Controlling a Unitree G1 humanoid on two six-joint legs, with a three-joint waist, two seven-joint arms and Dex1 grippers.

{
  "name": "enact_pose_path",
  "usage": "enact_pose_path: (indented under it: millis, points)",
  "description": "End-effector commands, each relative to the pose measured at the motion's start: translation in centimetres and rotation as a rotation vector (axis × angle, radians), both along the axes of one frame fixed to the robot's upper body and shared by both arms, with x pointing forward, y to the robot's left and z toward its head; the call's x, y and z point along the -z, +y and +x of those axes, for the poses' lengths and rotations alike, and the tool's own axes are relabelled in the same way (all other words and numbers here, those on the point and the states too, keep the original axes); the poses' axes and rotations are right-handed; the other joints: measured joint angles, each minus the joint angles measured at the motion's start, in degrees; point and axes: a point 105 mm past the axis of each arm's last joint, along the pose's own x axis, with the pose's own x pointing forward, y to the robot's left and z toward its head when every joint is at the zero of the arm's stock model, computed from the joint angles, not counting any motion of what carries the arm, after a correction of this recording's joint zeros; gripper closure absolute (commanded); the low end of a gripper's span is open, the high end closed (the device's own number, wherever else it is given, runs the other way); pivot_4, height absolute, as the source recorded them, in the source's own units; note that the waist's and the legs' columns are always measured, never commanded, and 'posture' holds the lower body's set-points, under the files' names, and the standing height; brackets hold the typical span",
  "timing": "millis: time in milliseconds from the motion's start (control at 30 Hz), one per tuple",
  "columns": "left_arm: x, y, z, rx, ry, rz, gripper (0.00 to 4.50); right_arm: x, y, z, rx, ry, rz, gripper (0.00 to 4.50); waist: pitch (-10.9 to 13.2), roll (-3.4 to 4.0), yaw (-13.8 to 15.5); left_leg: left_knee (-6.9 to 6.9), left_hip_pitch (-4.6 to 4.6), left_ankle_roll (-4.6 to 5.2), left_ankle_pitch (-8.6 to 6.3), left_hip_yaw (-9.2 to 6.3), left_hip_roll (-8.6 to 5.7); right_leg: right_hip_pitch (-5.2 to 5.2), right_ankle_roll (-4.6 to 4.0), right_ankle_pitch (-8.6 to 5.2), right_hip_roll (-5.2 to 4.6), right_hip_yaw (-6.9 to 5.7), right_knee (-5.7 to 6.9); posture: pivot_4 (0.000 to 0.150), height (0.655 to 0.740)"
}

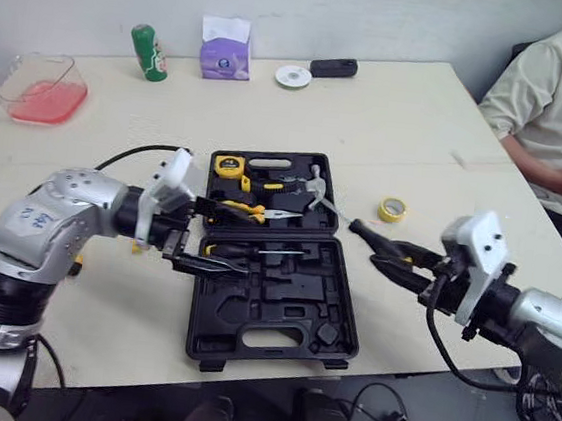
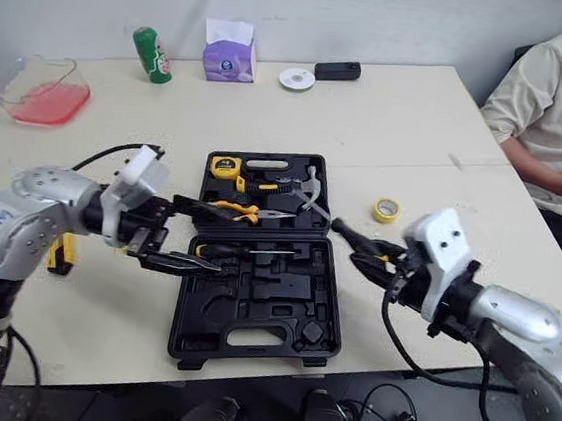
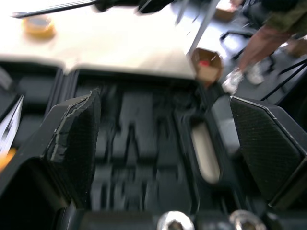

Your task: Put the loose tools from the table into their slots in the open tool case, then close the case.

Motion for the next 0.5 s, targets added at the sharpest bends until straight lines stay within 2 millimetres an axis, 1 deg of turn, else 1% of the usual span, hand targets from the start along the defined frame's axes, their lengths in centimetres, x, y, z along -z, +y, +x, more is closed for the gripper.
enact_pose_path:
  millis: [33, 133, 267, 400, 500]
  points:
    - [-0.3, 1.6, -0.5, -0.025, -0.061, 0.062, 0.00, 0.7, 1.9, -0.3, -0.201, 0.067, -0.080, 3.48, 0.03, 0.01, 0.09, 0.02, -0.02, 0.03, -0.02, 0.01, -0.01, 0.01, 0.00, 0.01, -0.02, -0.01, -0.07, 0.150, 0.7400]
    - [0.7, 2.2, -1.0, -0.030, -0.074, 0.122, 0.00, 1.1, 3.1, 1.3, -0.269, 0.064, -0.141, 3.48, 0.06, -0.02, 0.52, 0.05, -0.08, 0.04, -0.05, 0.00, -0.01, 0.00, -0.01, 0.02, -0.03, -0.03, -0.12, 0.150, 0.7400]
    - [1.4, 2.1, -1.3, -0.033, -0.089, 0.141, 0.00, 2.0, 4.2, 2.7, -0.345, 0.052, -0.241, 3.48, 0.08, -0.05, 1.45, 0.08, -0.23, 0.01, -0.07, 0.03, -0.01, -0.23, -0.01, 0.02, -0.03, -0.04, -0.08, 0.150, 0.7400]
    - [1.5, 2.0, -1.2, -0.039, -0.103, 0.141, 0.00, 2.9, 4.1, 3.6, -0.384, 0.028, -0.321, 3.48, 0.08, -0.05, 1.41, 0.37, -0.92, -0.01, -0.06, 0.02, -0.01, -0.87, -0.06, 0.06, -0.02, -0.12, 0.20, 0.150, 0.7400]
    - [1.4, 1.9, -1.1, -0.039, -0.110, 0.137, 0.00, 3.2, 4.0, 3.8, -0.416, 0.026, -0.345, 3.48, 0.09, -0.04, 1.35, 0.61, -1.04, -0.01, -0.09, 0.02, -0.02, -0.89, -0.04, 0.08, -0.02, -0.24, 0.25, 0.150, 0.7400]
